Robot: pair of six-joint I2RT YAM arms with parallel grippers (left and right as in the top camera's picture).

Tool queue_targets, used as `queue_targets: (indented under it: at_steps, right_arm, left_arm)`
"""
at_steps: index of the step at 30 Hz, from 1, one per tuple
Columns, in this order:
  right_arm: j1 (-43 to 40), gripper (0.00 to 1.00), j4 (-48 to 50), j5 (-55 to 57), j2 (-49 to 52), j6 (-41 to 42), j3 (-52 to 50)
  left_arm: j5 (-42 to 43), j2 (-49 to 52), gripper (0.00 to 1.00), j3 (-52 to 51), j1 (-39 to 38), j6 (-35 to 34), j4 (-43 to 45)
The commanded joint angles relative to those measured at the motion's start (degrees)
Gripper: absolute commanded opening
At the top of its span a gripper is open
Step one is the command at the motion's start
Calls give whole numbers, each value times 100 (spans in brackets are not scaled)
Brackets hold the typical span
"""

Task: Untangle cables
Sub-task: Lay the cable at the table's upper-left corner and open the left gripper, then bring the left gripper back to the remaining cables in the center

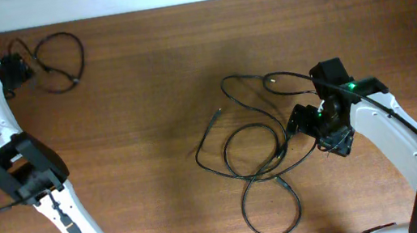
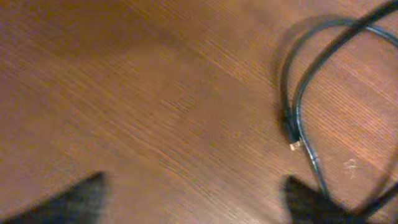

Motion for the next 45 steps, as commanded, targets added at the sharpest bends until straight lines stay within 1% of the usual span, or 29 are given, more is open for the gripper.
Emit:
queue_targets:
  at_steps: [1, 3, 4, 5, 6, 8, 9, 10, 11, 13, 14, 17, 18, 19, 21, 23, 24, 26, 28, 30, 32, 34, 35, 37, 41, 42, 43, 44, 45]
  right_arm:
    - [4, 99, 7, 72, -31, -2, -15]
    - [4, 98, 7, 72, -31, -2, -15]
    - [4, 99, 7, 72, -31, -2, -15]
    - [4, 98, 7, 72, -31, -2, -15]
    - [4, 98, 7, 72, -31, -2, -15]
    - [4, 99, 7, 72, -31, -2, -15]
    - [4, 98, 7, 72, -31, -2, -15]
    - [4, 98, 7, 72, -31, -2, -15]
    - [4, 98, 7, 72, -31, -2, -15]
    - [4, 98, 7, 72, -31, -2, -15]
    - [4, 98, 7, 72, -31, -2, -15]
    - [4, 98, 7, 72, -31, -2, -15]
    - [4, 98, 7, 72, -31, -2, -15]
    - [4, 98, 7, 72, -31, -2, -15]
    - [4, 98, 7, 72, -31, -2, -15]
    - [4, 99, 7, 72, -31, -2, -15]
    - [4, 98, 7, 72, -31, -2, -15]
    - [4, 98, 7, 72, -31, -2, -15]
    - [4, 99, 7, 72, -31, -2, -15]
    - [4, 98, 7, 72, -31, -2, -15]
    - [4, 99, 7, 72, -31, -2, -15]
    - [4, 98, 7, 72, -31, -2, -15]
    - [4, 98, 7, 72, -31, -2, -15]
    - [4, 98, 7, 72, -31, -2, -15]
    - [4, 98, 7, 72, -31, -2, -15]
    - [4, 99, 7, 72, -31, -2, -15]
    - [4, 98, 7, 72, -31, -2, -15]
    - [4, 98, 7, 72, -31, -2, -15]
    - [4, 99, 7, 72, -31, -2, -15]
  left_arm:
    - [-2100, -1335, 99, 164, 9, -1224, -761]
    - [-2050, -1799, 99, 164, 9, -1639, -1038]
    - [-1252, -2090, 99, 164, 9, -1801, -1073]
    - [50, -2275, 99, 164, 9, -1786, -1143]
    - [761, -2365, 99, 164, 4, -1606, -1401]
    - [356, -2218, 99, -157, -28, -1637, -1467]
    - [380, -2111, 99, -487, -13, -1891, -1473]
    - [570, -1963, 99, -804, 11, -2146, -1475]
    - [981, -1801, 99, -1222, 13, -1923, -1556]
    - [354, -1790, 99, -1510, 13, -1947, -1880]
    - [-444, -1790, 99, -1569, 26, -2234, -2144]
    - [-704, -1784, 99, -1569, 35, -2310, -2433]
    - [-710, -1784, 99, -1569, 35, -2006, -2444]
    - [-1097, -1784, 99, -1569, 17, -1543, -2479]
    - [-2490, -1766, 99, -1569, 28, -1843, -2330]
    - [-2505, -1589, 100, -1569, 72, -1843, -1878]
    - [-2406, -1495, 91, -1569, 74, -1840, -1773]
    - [-2387, -1429, 60, -1569, 72, -1840, -1587]
    - [-2369, -1427, 67, -1569, 81, -1840, -1346]
    - [-2361, -1292, 64, -1569, 85, -1843, -1276]
    - [-2006, -1104, 35, -1569, 85, -1840, -1196]
    - [-1808, -1045, 19, -1569, 85, -1840, -1032]
    - [-1810, -1045, 0, -1569, 94, -1840, -979]
    - [-1853, -1058, 0, -1412, 111, -1816, -678]
    - [-1729, -1058, 0, 837, 103, -1753, -468]
    - [-1117, -1058, 0, 1180, 98, -1753, -319]
    - [-802, -1054, 77, 1113, 96, -1755, -466]
    - [-804, -1054, 99, 1099, 96, -1753, -621]
    - [-804, -1056, 99, 1102, 103, -1755, -791]
